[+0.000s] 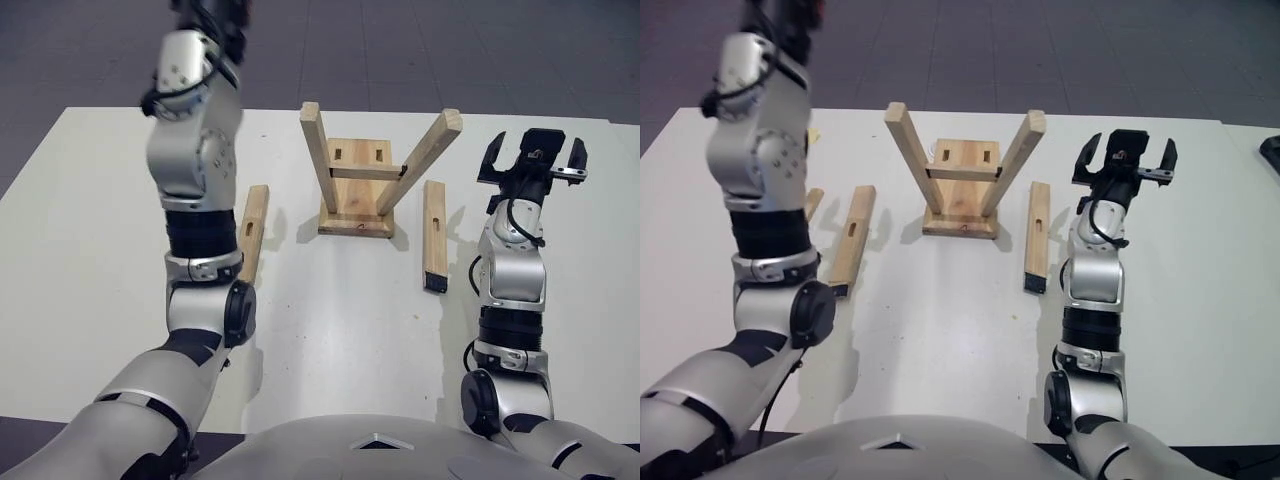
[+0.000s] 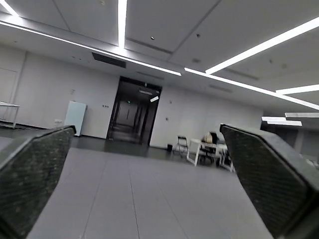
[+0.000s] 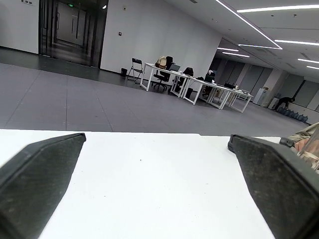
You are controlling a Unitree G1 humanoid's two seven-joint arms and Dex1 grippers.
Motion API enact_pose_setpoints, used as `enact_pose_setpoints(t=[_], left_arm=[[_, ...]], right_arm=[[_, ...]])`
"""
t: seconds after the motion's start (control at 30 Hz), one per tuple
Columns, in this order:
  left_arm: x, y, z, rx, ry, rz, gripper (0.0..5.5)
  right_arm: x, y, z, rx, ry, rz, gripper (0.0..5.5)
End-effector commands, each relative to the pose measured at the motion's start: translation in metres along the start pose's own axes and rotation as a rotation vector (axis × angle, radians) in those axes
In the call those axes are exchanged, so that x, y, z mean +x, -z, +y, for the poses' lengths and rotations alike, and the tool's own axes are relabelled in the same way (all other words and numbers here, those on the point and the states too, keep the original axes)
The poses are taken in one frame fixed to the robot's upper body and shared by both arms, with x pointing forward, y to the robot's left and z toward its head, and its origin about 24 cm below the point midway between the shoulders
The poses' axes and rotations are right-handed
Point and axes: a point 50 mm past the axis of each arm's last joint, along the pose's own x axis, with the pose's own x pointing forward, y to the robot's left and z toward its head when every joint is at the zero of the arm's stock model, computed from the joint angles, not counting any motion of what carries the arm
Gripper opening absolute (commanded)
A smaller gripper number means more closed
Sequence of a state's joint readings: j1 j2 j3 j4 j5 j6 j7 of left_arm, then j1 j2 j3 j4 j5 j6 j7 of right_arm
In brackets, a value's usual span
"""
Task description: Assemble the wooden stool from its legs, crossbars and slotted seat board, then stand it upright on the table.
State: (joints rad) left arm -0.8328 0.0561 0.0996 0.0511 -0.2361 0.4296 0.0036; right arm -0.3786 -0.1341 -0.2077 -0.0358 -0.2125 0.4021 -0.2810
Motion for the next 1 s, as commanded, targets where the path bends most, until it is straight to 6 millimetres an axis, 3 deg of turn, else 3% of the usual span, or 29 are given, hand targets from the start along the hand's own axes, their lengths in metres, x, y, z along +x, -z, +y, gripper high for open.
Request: enact_pose_setpoints(t=[0.03,0.13,0.27,0.37,0.47,0.57,0.67,0.77,0.87,1.0], left_arm=[[-0.054,0.119,-0.005,0.103,0.064,0.527,5.38],[-0.061,0.140,0.004,0.134,0.032,0.577,5.38],[-0.038,0.123,0.007,0.082,-0.018,0.441,5.38],[-0.025,0.099,0.006,0.027,-0.036,0.291,5.38],[-0.019,0.060,0.015,-0.030,-0.089,0.078,5.38],[-0.023,0.030,0.028,-0.072,-0.160,-0.068,5.38],[-0.030,0.013,0.041,-0.058,-0.238,-0.141,5.38],[-0.035,0.007,0.053,-0.016,-0.303,-0.158,5.38],[-0.044,0.014,0.065,0.075,-0.360,-0.108,5.38],[-0.062,0.025,0.089,0.122,-0.500,-0.058,5.38]], right_arm=[[-0.001,0.005,0.004,0.007,-0.022,0.035,5.40],[0.001,0.006,0.005,0.000,-0.039,0.043,5.40],[0.001,0.007,0.008,-0.012,-0.070,0.050,5.40],[-0.002,0.009,0.012,-0.015,-0.096,0.052,5.40],[-0.004,0.009,0.014,-0.002,-0.118,0.048,5.40],[-0.006,0.004,0.012,0.068,-0.129,0.031,5.40],[-0.006,-0.005,0.008,0.126,-0.136,-0.003,5.40],[-0.009,-0.021,0.008,0.197,-0.202,-0.065,5.40],[-0.018,-0.062,0.001,0.339,-0.299,-0.219,5.40],[-0.044,-0.122,0.001,0.507,-0.559,-0.442,5.40]])
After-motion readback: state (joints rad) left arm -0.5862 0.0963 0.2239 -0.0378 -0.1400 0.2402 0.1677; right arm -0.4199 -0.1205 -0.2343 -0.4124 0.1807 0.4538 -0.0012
